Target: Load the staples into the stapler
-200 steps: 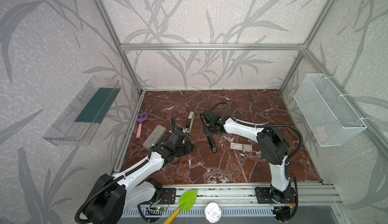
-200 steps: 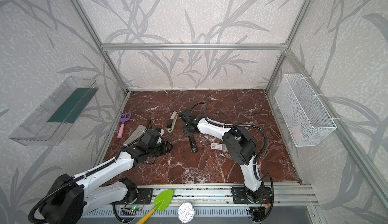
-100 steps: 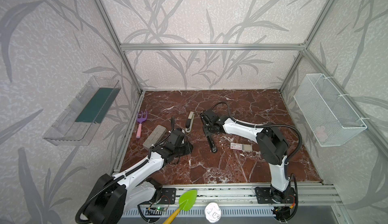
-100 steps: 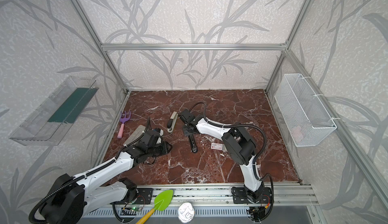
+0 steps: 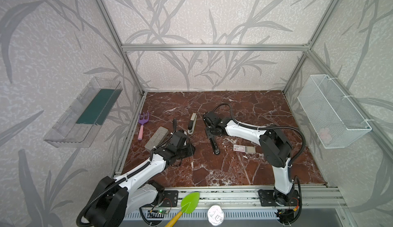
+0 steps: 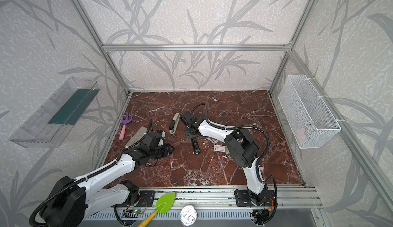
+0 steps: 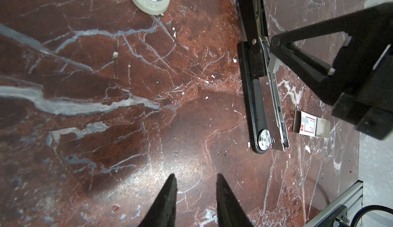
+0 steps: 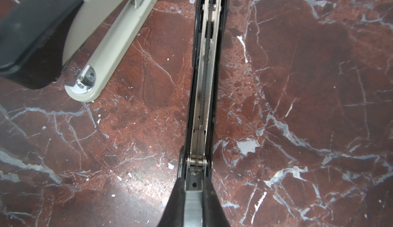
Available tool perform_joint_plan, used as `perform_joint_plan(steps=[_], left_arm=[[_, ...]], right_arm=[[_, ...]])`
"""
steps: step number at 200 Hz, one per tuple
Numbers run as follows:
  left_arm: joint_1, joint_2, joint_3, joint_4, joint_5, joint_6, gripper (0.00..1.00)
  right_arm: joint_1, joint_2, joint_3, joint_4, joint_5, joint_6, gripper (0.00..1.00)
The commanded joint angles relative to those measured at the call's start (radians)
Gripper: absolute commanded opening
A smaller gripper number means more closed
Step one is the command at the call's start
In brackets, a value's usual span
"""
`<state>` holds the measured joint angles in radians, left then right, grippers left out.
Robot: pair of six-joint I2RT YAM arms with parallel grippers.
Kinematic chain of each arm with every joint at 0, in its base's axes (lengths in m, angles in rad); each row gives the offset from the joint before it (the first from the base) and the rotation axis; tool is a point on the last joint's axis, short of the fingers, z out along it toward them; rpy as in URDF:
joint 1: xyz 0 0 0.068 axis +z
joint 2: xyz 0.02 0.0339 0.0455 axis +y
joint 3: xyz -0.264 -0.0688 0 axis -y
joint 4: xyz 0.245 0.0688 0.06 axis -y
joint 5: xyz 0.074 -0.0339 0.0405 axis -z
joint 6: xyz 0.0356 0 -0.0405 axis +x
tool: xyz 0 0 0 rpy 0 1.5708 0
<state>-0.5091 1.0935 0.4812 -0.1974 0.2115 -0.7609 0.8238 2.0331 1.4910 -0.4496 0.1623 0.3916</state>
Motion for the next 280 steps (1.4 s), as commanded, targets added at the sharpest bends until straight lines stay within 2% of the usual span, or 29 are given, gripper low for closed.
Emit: perform_joint_plan(steps=[1,161,192,254,280], left_arm=[[0.006,-0.02,-0.02,-0.002,-0.003,-0.006,0.33],[0.014,-0.045,-0.033,-0.002,-0.004,-0.012,0.33],[0.015,-0.045,-0.032,-0.004,-0.006,-0.012,0.33],[0.017,-0.049,-0.03,-0.007,-0.008,-0.008,0.33],[0.017,-0.05,-0.029,-0.01,-0.008,-0.008,0.32]], right_arm=[[0.013,0.023,0.0,-0.022,0.014,0.008,0.15],[0.017,0.018,-0.016,-0.036,0.014,0.035,0.16],[0.018,0.013,-0.019,-0.035,0.018,0.035,0.2],[0.026,0.0,-0.023,-0.04,0.026,0.035,0.2],[0.029,-0.011,-0.027,-0.042,0.028,0.038,0.24]])
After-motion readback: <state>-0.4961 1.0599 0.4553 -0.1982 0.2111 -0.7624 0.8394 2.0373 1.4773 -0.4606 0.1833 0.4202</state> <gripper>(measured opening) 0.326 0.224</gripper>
